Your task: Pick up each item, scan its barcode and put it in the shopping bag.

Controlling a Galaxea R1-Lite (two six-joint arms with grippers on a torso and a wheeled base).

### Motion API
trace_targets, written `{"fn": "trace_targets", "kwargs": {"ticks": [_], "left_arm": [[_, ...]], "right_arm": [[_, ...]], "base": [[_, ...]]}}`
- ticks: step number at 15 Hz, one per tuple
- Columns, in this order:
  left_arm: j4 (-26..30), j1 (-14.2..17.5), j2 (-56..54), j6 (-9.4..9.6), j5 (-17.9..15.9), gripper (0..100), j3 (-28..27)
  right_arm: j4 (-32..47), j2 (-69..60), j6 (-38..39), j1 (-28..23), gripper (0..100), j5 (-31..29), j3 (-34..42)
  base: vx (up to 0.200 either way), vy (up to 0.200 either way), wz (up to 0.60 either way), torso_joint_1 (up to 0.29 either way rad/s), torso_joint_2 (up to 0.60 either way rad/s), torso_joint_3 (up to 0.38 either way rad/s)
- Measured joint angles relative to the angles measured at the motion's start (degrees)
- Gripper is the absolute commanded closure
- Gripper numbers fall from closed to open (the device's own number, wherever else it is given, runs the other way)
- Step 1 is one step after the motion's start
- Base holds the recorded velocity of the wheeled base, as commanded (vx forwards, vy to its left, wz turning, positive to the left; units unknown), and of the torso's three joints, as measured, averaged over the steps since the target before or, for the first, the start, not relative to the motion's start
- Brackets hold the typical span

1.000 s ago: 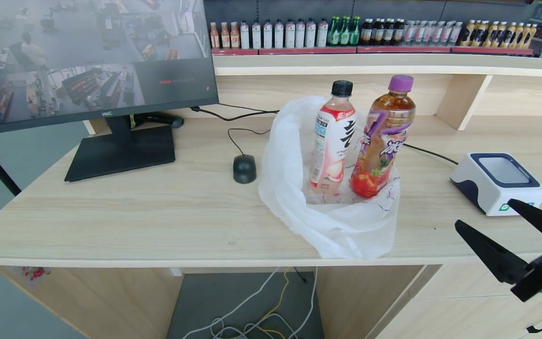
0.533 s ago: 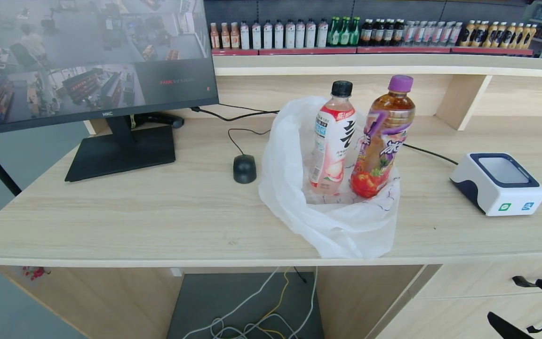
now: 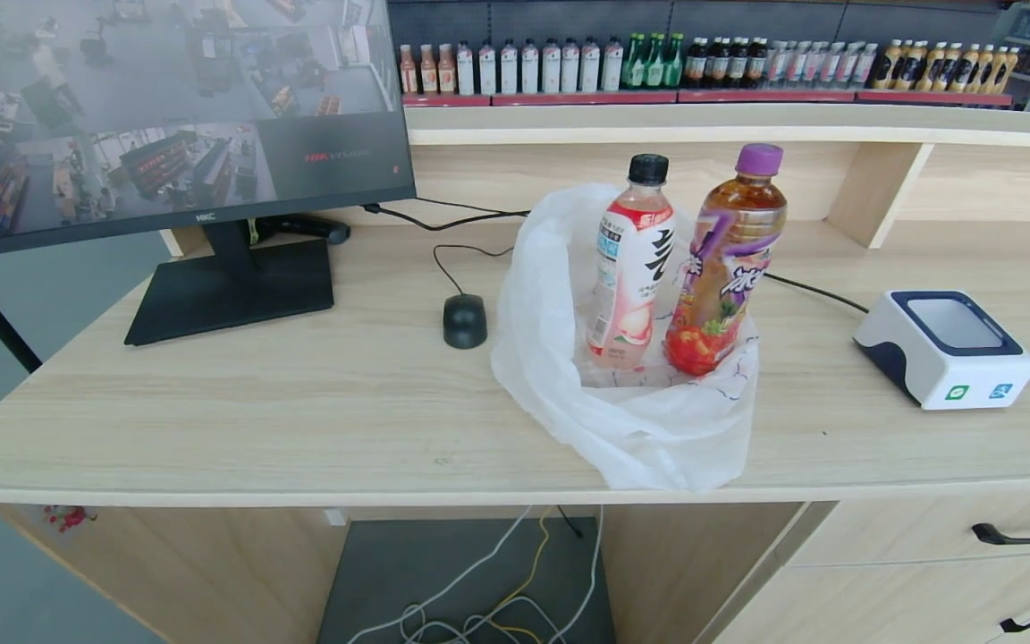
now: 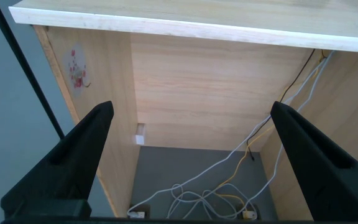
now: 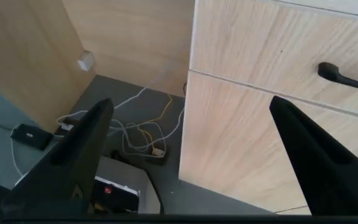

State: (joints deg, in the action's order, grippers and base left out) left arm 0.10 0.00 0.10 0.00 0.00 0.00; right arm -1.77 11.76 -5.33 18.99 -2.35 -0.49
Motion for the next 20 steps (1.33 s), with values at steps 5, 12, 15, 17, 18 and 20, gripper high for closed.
{"fn": "trace_targets", "kwargs": {"ticks": [5, 12, 15, 17, 18, 20], "left_arm": [[0.0, 0.0, 0.0, 0.0, 0.0, 0, 0.0], [0.0, 0.0, 0.0, 0.0, 0.0, 0, 0.0], [0.0, 0.0, 0.0, 0.0, 0.0, 0, 0.0], [0.0, 0.0, 0.0, 0.0, 0.0, 0, 0.0], [0.0, 0.0, 0.0, 0.0, 0.0, 0, 0.0], [0.0, 0.0, 0.0, 0.0, 0.0, 0, 0.0]], "right_arm": [[0.5, -2.3, 5.2, -5.6, 0, -7.8, -0.4], [-1.7, -5.2, 8.2, -12.8, 0, -8.8, 0.0], [-1.7, -6.3, 5.8, -12.6, 0, 1.3, 0.3], [-1.7, -6.4, 6.1, -12.8, 0, 3.5, 0.4], [-1.7, -6.5, 6.4, -13.0, 0, 3.3, 0.5], [-1.5, -6.6, 6.7, -13.1, 0, 2.0, 0.5]], "base": [[0.0, 0.0, 0.0, 0.0, 0.0, 0.0], [0.0, 0.0, 0.0, 0.0, 0.0, 0.0], [0.0, 0.0, 0.0, 0.0, 0.0, 0.0], [-0.1, 0.0, 0.0, 0.004, 0.0, 0.004], [-0.2, 0.0, 0.0, 0.002, 0.0, -0.002], [-0.2, 0.0, 0.0, 0.015, 0.0, -0.002]]}}
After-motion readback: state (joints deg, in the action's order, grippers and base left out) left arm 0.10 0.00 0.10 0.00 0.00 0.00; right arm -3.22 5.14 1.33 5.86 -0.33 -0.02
